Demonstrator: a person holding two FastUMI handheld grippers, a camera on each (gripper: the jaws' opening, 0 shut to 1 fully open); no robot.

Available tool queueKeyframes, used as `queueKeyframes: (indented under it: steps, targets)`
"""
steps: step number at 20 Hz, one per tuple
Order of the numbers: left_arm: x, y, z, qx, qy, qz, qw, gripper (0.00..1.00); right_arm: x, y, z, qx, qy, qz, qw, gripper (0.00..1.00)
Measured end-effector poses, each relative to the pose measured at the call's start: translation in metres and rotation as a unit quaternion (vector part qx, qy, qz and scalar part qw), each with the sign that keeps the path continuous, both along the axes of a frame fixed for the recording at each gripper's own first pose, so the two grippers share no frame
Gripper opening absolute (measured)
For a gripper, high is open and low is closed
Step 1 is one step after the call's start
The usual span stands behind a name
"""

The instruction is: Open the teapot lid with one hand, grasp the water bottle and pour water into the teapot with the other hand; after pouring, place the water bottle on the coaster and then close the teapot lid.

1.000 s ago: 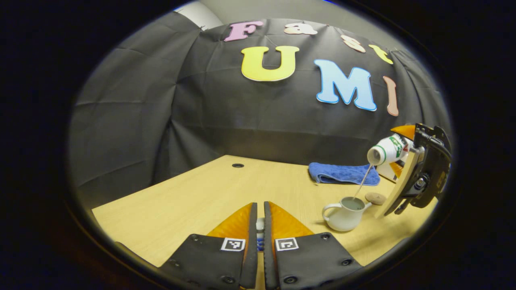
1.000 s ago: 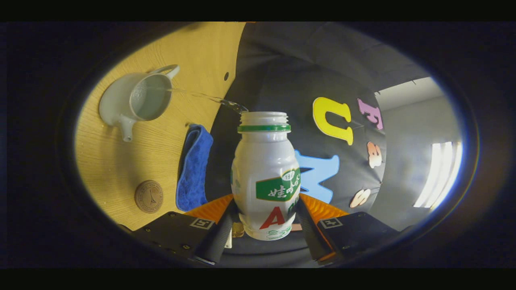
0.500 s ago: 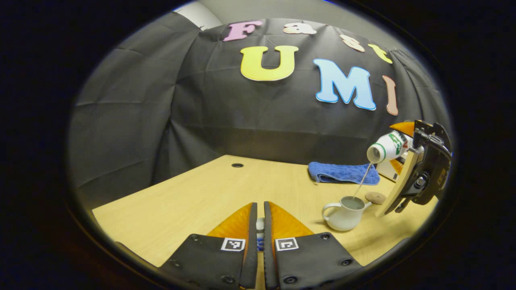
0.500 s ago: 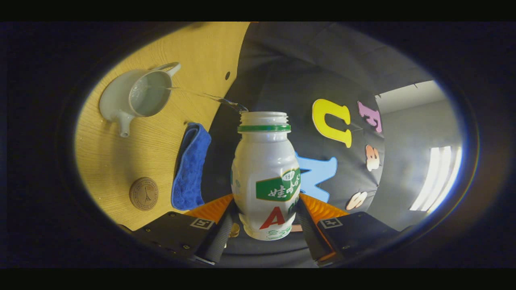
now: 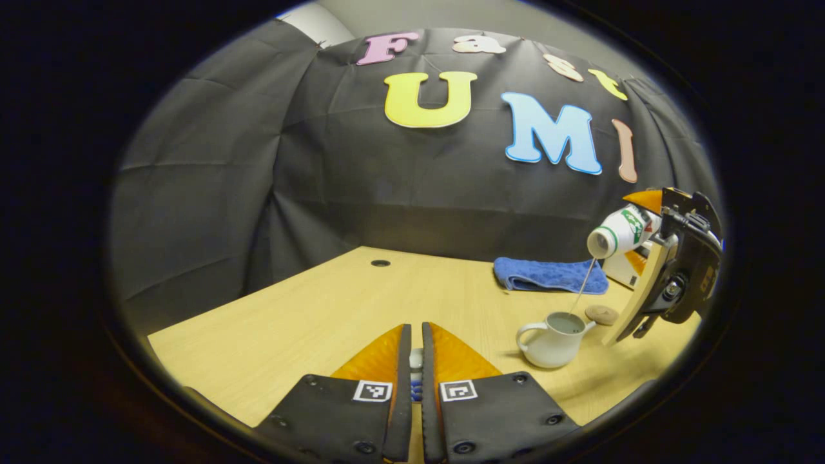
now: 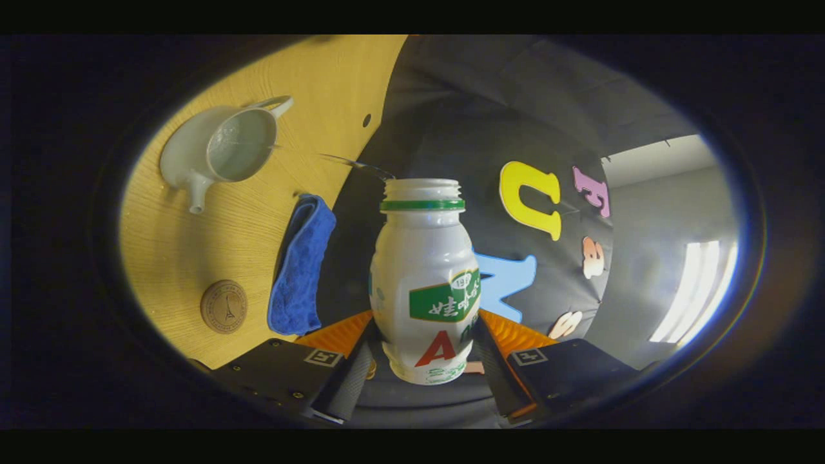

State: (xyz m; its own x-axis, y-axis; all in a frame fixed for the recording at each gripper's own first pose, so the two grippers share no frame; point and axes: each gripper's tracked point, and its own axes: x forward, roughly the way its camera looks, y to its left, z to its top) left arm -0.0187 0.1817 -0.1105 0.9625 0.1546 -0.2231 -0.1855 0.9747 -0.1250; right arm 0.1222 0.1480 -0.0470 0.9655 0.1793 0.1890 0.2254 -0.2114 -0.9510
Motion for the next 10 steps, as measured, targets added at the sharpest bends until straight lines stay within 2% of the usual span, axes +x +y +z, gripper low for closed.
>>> queueKeyframes:
  steps: [10]
  targets:
    - [-0.0003,-0.0003,0.0,0.001,0.001,0.0,1.0,0.17,0.0,0.0016,0.0012,-0.023,-0.006,0.01,1.0,0.8]
